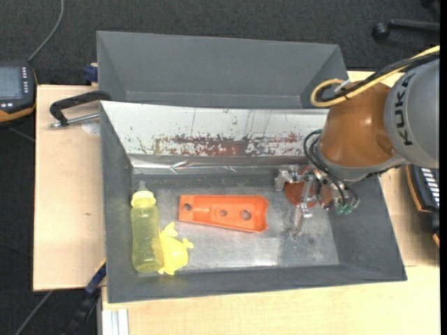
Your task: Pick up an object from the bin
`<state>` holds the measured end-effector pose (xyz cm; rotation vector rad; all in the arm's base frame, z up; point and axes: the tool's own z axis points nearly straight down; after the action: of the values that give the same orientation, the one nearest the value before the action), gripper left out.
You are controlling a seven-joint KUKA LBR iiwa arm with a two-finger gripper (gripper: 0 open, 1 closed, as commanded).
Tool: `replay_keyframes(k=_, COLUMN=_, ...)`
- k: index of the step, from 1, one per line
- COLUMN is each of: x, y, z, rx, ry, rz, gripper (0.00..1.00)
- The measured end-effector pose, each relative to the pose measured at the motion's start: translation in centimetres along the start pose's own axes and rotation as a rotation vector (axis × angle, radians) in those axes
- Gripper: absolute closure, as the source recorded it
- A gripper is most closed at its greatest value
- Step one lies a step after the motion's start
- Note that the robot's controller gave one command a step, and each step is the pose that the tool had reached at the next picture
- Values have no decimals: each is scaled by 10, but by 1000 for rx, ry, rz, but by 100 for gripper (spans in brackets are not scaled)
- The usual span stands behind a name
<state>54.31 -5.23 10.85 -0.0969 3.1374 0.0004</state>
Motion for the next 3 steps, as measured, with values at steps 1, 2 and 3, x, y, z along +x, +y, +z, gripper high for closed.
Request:
replay_keyframes(k=1, x=-27, y=33, z=19, rx=-1, ry=-1, rz=-127, gripper=0)
replay_keyframes(k=2, x=-39, y=37, z=25, rx=-1, ry=-7, rz=-151, gripper=0)
replay_keyframes(k=3, x=-35, y=56, z=31, rx=-1, ry=0, rz=-273, gripper=0)
